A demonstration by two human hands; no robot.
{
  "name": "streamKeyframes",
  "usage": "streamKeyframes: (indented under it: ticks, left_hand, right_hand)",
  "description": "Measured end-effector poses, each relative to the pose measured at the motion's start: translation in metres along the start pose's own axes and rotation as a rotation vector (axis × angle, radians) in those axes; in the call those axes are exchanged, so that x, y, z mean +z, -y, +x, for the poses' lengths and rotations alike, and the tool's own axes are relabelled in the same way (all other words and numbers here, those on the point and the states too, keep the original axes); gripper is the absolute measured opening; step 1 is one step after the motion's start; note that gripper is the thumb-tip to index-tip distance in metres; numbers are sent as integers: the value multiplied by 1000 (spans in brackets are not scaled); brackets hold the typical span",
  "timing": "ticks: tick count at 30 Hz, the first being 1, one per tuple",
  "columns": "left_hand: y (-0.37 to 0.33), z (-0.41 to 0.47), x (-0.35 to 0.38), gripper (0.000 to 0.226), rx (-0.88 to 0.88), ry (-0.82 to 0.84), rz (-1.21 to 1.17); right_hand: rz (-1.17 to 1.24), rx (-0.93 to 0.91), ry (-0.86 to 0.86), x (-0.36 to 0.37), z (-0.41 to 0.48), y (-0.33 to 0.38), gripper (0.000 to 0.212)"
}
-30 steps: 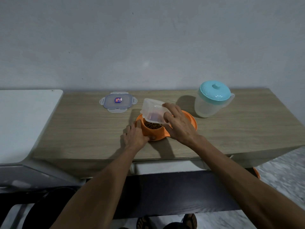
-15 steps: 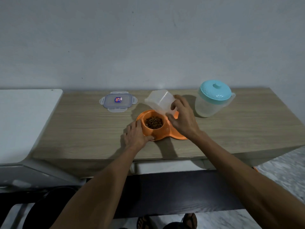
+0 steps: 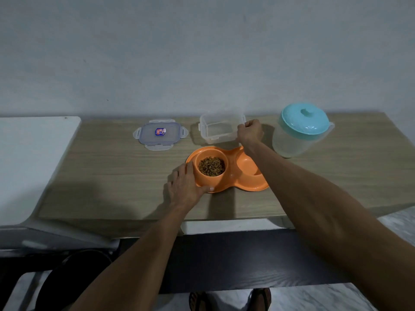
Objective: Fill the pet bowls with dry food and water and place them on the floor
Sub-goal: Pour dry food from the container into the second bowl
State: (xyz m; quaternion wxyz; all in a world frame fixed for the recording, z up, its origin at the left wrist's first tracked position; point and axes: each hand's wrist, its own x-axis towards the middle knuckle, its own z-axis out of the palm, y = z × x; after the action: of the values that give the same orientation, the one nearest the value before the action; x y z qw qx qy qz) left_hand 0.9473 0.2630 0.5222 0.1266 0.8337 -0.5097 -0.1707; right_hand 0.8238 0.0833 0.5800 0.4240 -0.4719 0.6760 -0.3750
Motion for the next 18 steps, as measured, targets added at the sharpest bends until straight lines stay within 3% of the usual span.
streamKeyframes:
  ticks: [5, 18]
  left_hand:
    - [0, -1, 1, 107, 0, -11, 1]
    - [-3, -1, -3, 108, 1, 18, -33]
  right_hand:
    - [2, 120, -13, 16, 11, -10, 11]
    - [-123, 142, 54, 1, -1, 2, 41]
